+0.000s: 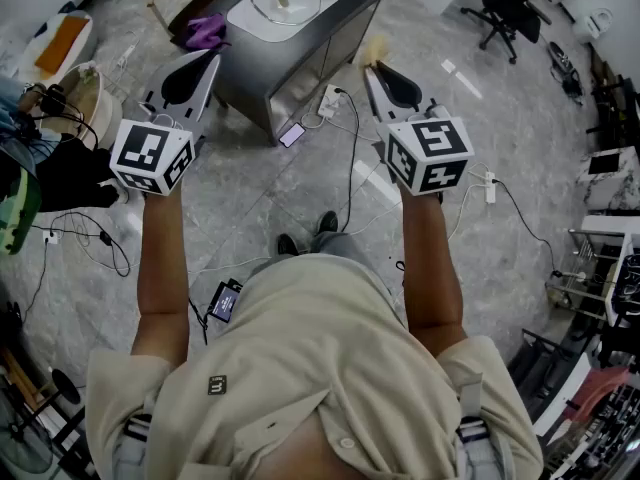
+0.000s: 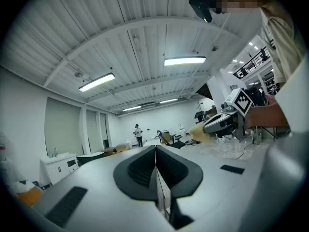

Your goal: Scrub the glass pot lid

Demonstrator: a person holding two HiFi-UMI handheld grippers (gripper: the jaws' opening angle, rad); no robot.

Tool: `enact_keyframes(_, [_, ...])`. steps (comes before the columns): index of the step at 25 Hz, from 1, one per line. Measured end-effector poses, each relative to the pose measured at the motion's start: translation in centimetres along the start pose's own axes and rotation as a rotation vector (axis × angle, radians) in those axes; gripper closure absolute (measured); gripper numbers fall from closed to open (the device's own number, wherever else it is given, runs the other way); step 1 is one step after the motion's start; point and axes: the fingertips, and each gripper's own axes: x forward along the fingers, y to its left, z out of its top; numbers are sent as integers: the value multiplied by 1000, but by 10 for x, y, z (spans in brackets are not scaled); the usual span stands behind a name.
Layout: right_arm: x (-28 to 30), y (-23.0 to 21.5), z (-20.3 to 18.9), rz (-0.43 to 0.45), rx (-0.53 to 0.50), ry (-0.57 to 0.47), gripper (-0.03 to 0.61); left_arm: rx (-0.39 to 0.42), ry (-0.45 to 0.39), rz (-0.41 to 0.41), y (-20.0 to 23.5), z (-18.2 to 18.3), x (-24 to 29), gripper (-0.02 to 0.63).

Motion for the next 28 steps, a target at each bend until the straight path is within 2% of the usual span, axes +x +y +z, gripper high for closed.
enact_keyframes(17, [-4,-3,3,-2,-5,-1,535,1,-1,-6,-5,1,2,595])
enact_keyframes(24, [33,-45,-10,42,100,-44,534,-4,47,11,3,-16,47,595])
enact_keyframes(28, [68,-69,-11,85,123,-50,534,4,77,34,18,-22,77,594])
